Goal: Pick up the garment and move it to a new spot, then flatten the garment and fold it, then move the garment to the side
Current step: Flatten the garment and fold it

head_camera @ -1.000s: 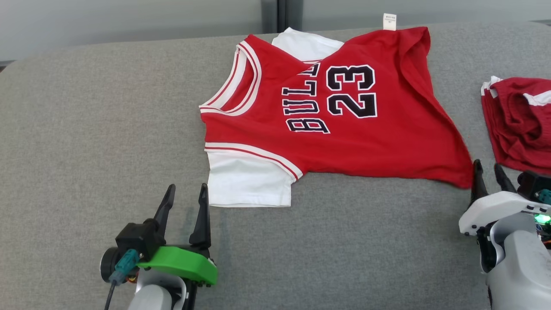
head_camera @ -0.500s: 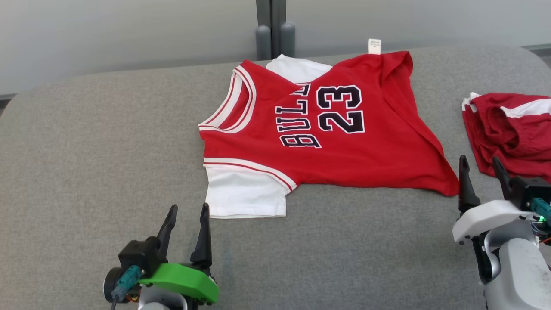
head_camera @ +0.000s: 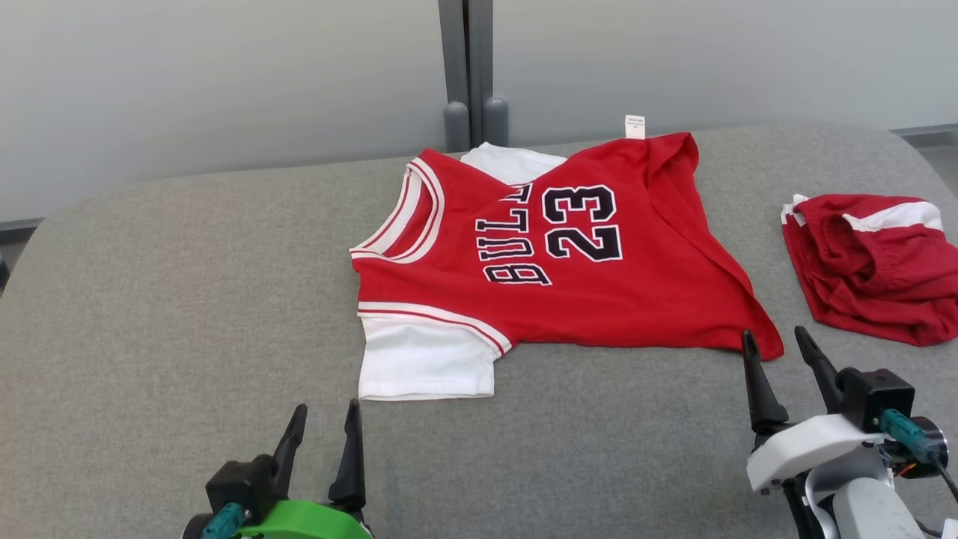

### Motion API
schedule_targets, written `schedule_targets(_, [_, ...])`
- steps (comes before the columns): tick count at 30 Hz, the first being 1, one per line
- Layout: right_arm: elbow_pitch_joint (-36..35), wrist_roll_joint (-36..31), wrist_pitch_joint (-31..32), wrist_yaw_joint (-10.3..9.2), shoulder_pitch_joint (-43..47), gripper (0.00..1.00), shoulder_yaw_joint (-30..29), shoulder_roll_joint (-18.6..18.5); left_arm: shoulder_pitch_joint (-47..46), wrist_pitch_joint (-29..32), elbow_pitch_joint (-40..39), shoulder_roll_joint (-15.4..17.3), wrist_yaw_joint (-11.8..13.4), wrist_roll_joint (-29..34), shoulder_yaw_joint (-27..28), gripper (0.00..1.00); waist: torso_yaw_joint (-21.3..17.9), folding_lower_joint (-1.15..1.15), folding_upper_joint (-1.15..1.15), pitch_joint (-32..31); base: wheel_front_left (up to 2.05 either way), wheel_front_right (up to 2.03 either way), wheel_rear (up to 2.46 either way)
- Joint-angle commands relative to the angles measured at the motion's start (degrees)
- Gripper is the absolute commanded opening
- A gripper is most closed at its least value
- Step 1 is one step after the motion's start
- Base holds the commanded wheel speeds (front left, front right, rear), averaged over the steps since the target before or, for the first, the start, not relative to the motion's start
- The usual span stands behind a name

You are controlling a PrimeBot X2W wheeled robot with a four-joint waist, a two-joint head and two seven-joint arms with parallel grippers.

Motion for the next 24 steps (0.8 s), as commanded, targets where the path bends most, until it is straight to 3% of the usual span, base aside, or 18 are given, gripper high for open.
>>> schedule_targets(1, [-0.44,0.33,-0.25,-0.09,1.06,1.00,0.18,-0.20,0.82,-0.18,-0.12,0.16,0.23,-0.59,0.24,1.00,-0.01,0.00,0.00,-0.14,0.00,0.00,0.00])
schedule_targets(24, [-1.20,1.46,-0.26,-0.09,0.01,1.00,1.93,-0.18,-1.81,-0.18,1.60,0.16,-0.01,0.57,-0.62,1.00,-1.05,0.00,0.00,2.44,0.00,0.00,0.00])
